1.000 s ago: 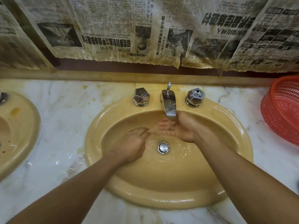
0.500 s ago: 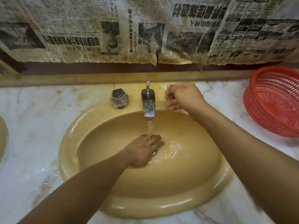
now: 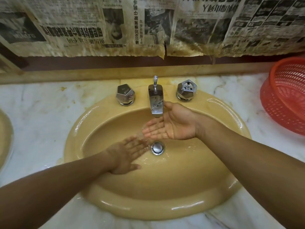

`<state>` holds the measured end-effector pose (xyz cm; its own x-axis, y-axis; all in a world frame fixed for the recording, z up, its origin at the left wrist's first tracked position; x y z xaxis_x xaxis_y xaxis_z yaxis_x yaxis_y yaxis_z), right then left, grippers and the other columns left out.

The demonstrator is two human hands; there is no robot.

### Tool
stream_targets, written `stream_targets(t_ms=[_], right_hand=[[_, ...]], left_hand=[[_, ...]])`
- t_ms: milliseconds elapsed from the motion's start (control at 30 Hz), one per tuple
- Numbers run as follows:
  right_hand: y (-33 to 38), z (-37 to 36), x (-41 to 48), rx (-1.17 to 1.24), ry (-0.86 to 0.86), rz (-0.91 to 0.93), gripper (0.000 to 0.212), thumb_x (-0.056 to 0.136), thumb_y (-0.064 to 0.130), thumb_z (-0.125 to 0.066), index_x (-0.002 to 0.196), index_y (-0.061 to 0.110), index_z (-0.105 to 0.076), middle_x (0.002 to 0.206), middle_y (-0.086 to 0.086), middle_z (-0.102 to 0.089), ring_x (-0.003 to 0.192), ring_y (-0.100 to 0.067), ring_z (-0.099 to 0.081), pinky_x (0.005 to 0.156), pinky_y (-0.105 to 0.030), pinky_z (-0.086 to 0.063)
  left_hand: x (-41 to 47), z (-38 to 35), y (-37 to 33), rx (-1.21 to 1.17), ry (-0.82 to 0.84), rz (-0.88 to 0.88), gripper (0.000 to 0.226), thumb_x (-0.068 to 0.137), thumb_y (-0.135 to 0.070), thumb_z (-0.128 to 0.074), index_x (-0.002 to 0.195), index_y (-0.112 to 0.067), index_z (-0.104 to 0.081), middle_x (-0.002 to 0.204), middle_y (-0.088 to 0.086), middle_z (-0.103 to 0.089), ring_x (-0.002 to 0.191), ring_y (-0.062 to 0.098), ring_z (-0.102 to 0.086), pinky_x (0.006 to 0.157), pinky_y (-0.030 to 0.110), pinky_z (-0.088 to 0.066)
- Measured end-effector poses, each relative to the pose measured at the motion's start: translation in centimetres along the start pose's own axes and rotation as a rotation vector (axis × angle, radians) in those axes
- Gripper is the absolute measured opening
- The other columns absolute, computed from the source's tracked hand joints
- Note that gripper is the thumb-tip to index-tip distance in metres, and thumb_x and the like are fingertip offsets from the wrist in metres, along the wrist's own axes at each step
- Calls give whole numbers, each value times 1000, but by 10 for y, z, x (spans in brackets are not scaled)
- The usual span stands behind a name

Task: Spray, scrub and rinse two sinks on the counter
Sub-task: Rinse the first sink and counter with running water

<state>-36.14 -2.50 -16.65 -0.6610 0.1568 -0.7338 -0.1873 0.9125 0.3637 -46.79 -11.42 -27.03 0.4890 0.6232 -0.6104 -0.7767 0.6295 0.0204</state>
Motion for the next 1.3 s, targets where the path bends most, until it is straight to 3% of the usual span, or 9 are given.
stream_targets(t_ms=[167,333,500,700,933,1000,1067,1167,1300], right_hand=[[-20,-5,10,-63,63,-94,85,102,60,-30,146,-14,-38,140,-39,-50,136,-49,-48,122,-50,-31],[-13,-7,16,-66,61,-68,81,106,55,-21,146,-14,-36,140,-40,-50,136,-50,-48,121,-49,-33],[-4,13,18,-248,-31,-81,72,109,47,-19,138,-13,-46,133,-37,-58,129,-48,-56,116,-49,-39],[-9,18,27,-601,-39,-266,58,111,31,-24,142,-15,-44,137,-38,-55,132,-48,-52,119,-51,-35],[-5,8,35,-587,-5,-179,62,111,37,-30,143,-15,-44,139,-36,-54,131,-43,-56,116,-48,-41],[-7,6,33,-595,0,-155,57,111,32,-33,137,-15,-49,133,-35,-59,120,-41,-64,110,-46,-48],[-5,8,35,-575,-44,-89,45,110,25,-40,129,-13,-55,117,-30,-68,107,-37,-71,99,-41,-57],[-1,8,40,-479,-153,73,25,107,15,-49,114,-4,-63,83,-13,-70,74,-20,-72,68,-27,-62],[-6,13,40,-123,-304,240,29,108,14,-45,88,7,-64,59,1,-47,47,-10,-47,39,-19,-36]], left_hand=[[-3,14,20,76,-40,131,73,107,-58,-11,164,-12,-9,172,11,-6,157,23,15,118,41,29],[-12,-2,-14,-77,68,-32,75,105,-64,-11,163,-24,12,171,1,13,154,18,24,120,40,24],[-17,10,33,175,6,153,71,107,-57,-9,164,-16,5,169,3,16,154,16,25,121,44,25],[-11,0,-73,-535,291,-18,77,105,-64,-14,160,-23,21,164,-2,33,144,12,38,122,45,25],[-11,10,24,80,-94,77,69,109,-50,-12,163,-8,-5,166,4,9,159,25,6,126,43,14],[-5,21,16,-18,-206,47,64,106,-40,-17,154,-4,-38,165,13,-27,156,34,-20,128,44,-5],[1,34,-1,-264,-203,29,50,104,-31,-30,143,-7,-51,139,16,-57,138,39,-47,118,42,-33],[15,64,-1,-385,-246,35,53,103,-38,-26,142,-9,-50,134,16,-56,124,35,-57,101,39,-45],[24,80,53,-532,-300,296,28,104,-31,-43,106,-17,-68,108,8,-71,104,29,-67,82,30,-48]])
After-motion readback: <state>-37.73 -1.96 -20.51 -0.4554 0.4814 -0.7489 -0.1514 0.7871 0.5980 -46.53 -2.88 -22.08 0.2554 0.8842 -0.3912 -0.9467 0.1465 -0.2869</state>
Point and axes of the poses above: each hand's wrist, its own x-axis towards the middle knuckle, its own z-axis out of the back of the hand, y = z × x, the point moved 9 cm from there along x, towards the middle knuckle
